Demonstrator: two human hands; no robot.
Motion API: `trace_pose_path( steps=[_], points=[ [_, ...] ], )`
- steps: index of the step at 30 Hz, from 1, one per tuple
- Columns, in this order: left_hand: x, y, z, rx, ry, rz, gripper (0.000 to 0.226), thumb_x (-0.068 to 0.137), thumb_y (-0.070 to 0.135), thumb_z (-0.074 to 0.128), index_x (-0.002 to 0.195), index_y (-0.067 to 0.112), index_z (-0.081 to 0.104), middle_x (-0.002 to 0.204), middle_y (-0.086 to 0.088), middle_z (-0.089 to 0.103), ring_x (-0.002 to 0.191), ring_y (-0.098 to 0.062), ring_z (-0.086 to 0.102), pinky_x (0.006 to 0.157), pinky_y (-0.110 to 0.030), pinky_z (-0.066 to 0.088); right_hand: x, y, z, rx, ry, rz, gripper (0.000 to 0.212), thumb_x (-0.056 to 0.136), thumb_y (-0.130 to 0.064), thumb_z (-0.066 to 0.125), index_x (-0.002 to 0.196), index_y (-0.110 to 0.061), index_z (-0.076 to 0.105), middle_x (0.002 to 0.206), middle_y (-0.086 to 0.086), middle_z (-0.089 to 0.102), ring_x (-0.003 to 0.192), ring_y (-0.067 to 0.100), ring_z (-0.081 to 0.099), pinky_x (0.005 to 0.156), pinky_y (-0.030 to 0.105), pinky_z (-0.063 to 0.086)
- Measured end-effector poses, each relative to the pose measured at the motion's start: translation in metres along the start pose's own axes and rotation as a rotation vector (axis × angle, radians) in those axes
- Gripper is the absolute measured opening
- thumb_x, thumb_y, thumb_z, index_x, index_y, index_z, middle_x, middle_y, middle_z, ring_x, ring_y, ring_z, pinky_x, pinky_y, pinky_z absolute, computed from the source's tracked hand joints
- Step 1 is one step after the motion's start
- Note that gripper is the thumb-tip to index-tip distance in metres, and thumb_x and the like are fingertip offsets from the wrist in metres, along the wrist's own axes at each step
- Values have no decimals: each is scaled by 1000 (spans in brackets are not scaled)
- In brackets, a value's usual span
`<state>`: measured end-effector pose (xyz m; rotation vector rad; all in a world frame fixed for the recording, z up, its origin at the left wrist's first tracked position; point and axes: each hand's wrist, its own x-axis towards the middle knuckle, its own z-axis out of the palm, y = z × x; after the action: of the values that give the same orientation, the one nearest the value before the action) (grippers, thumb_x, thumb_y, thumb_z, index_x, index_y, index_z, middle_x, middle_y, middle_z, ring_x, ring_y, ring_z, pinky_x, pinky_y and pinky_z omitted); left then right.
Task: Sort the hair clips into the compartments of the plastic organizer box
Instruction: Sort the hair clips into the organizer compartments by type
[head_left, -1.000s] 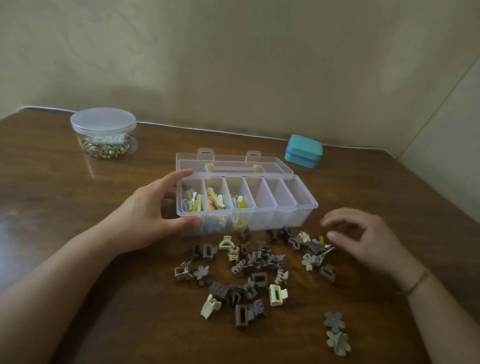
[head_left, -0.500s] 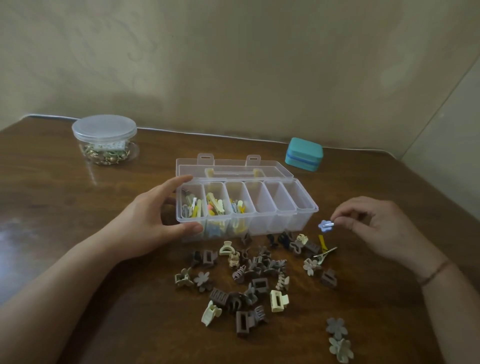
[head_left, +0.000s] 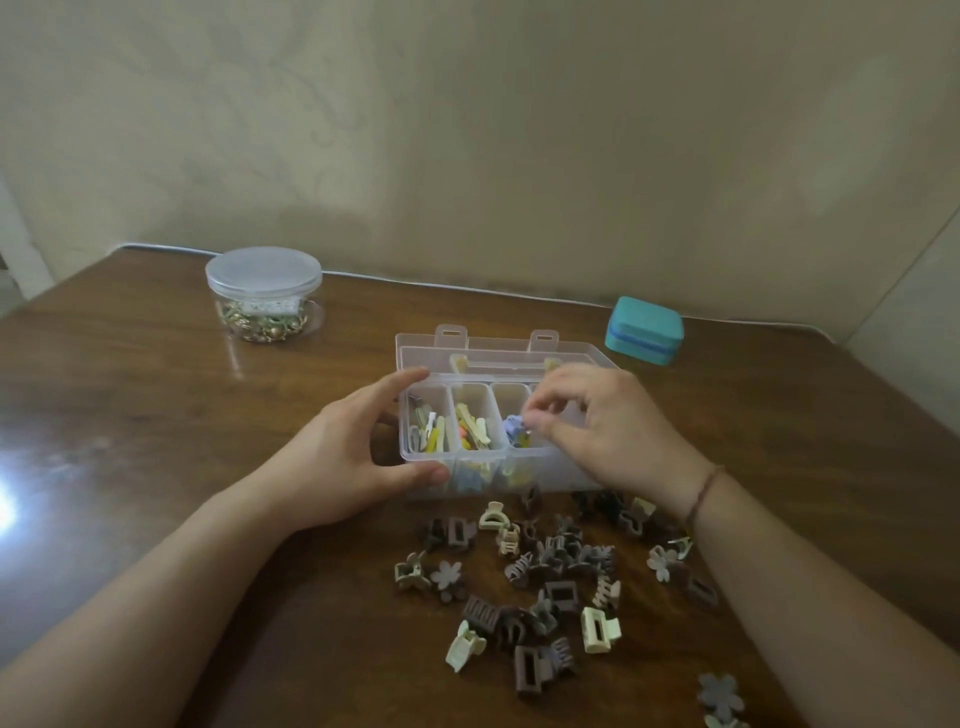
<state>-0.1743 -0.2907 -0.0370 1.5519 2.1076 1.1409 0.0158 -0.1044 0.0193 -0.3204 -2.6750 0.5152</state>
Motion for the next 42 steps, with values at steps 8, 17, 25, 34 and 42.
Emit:
trace_pose_path(
  steps=[8,17,25,34,42],
  points=[
    [1,-3,0,4,-3,5,101,61,76,71,149,49,28,138,17,55,118,7,55,104,-37,49,-31,40,-55,16,181,80,13,82,-25,69,88,-38,70,87,-19,69,86,3,63,69,10,47],
    [2,-1,1,-18,-13,-21,102,58,72,71,148,49,29,142,13,52,122,-1,54,105,-42,48,-123,91,-51,-33,-243,256,25,79,-30,75,92,-51,68,111,-27,54,110,-1,51,85,24,46],
    [0,0,1,-22,5,-23,103,58,72,73,149,47,31,136,15,57,121,2,55,106,-40,47,-106,81,-67,2,-100,194,29,80,-15,73,87,-43,72,100,-17,63,97,5,58,76,16,45],
    [0,0,-1,-17,-10,-1,104,58,78,70,149,47,29,141,16,53,119,8,53,104,-33,48,12,9,-44,-55,-32,-171,25,90,-1,62,93,-23,73,94,-9,65,94,8,58,84,27,49],
    [2,-2,-1,-2,-15,3,103,59,76,71,149,48,27,144,17,50,120,7,52,104,-36,49,21,12,-21,-71,-58,-134,20,91,-10,60,95,-27,70,107,-10,63,106,8,54,91,28,45]
  ],
)
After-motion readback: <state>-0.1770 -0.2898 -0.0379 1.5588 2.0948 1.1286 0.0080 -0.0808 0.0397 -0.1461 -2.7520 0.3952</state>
